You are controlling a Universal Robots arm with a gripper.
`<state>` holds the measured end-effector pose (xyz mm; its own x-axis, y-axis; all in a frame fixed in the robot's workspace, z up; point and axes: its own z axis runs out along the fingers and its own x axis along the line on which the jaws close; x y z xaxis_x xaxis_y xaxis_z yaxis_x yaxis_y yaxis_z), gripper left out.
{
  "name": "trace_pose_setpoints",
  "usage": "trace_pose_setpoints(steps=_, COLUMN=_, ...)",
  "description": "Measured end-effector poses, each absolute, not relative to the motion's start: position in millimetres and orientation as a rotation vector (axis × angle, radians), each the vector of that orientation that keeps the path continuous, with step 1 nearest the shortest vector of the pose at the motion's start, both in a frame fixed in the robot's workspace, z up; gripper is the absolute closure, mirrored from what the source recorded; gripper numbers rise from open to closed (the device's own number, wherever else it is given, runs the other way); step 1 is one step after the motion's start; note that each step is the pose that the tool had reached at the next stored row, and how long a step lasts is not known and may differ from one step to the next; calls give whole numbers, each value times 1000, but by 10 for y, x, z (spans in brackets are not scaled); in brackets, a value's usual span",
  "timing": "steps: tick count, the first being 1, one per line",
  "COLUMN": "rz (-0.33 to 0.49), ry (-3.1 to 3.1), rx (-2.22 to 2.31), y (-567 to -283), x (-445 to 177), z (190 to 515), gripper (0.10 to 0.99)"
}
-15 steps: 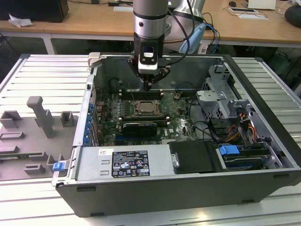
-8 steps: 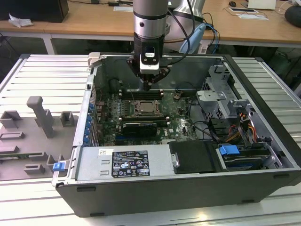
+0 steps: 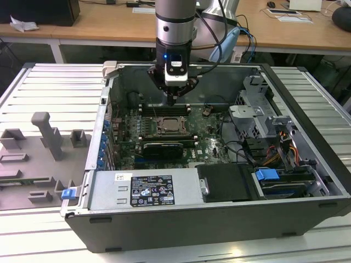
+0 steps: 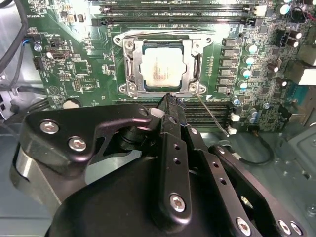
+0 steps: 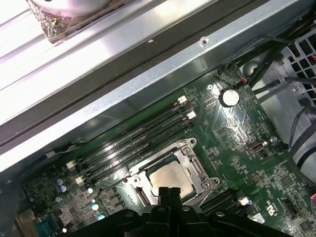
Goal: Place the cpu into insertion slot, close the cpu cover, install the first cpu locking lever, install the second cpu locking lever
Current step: 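Install the first cpu locking lever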
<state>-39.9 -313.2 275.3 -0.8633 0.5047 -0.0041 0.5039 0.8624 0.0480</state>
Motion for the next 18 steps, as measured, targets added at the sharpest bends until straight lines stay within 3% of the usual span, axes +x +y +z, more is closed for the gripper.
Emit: trace_pose_setpoints(steps=18, rz=74, ry=3111, rx=358, y=-3132, x=-399, z=2753, gripper=984)
